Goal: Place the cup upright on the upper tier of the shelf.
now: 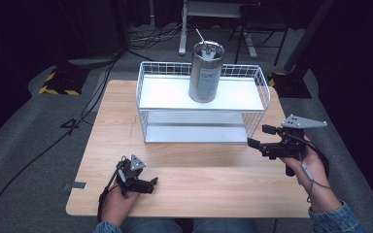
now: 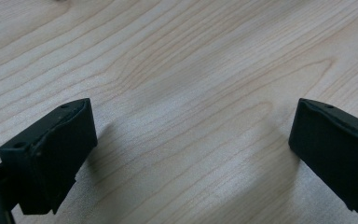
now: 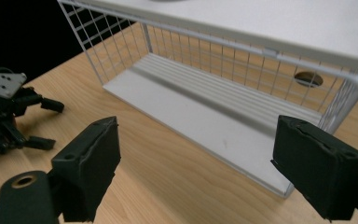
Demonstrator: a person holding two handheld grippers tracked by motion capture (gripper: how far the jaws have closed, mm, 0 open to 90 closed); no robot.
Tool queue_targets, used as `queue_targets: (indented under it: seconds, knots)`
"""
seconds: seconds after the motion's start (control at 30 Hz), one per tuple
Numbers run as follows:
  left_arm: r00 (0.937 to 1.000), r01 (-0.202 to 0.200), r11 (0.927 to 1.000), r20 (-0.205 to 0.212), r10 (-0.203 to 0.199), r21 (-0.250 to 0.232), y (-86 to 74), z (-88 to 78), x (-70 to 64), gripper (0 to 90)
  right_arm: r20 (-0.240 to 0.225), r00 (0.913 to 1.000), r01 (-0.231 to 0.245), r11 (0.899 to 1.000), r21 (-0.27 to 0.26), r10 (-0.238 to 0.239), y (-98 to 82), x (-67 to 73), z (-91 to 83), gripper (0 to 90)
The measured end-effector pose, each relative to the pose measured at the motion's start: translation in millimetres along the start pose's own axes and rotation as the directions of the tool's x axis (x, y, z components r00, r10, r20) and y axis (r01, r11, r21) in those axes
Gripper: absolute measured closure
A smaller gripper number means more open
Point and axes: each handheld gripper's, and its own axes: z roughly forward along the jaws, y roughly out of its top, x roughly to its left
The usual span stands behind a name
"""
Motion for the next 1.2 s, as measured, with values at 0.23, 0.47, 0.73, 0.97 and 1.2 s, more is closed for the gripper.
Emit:
queue_targets:
  seconds: [0.23, 0.47, 0.73, 0.97, 1.2]
  knots:
    - [1.0, 0.0, 1.0, 0.0, 0.0, 0.0, 0.0, 0.0, 0.0, 1.3, 0.011, 0.9998, -0.014, 0.998, 0.053, 0.013, -30.0, -3.9, 13.3, 15.9]
    - [1.0, 0.0, 1.0, 0.0, 0.0, 0.0, 0.0, 0.0, 0.0, 1.3, 0.034, 0.9993, -0.016, 0.995, 0.102, 0.013, -52.8, -5.6, 24.7, 16.1]
    - [1.0, 0.001, 1.0, 0.0, -0.001, 0.0, 0.0, 0.0, 0.0, 1.3, 0.051, 0.9985, -0.027, 0.988, 0.152, 0.019, -81.6, -6.5, 40.0, 16.1]
    - [1.0, 0.0, 1.0, 0.0, 0.0, 0.0, 0.0, 0.0, 0.0, 1.3, 0.065, 0.9978, -0.023, 0.982, 0.187, 0.011, -99.0, -7.3, 49.6, 16.2]
    - [1.0, 0.0, 1.0, 0.001, 0.0, 0.0, 0.0, 0.0, 0.0, 1.3, 0.069, 0.9975, -0.031, 0.978, 0.207, 0.017, -115.9, -6.8, 57.8, 16.2]
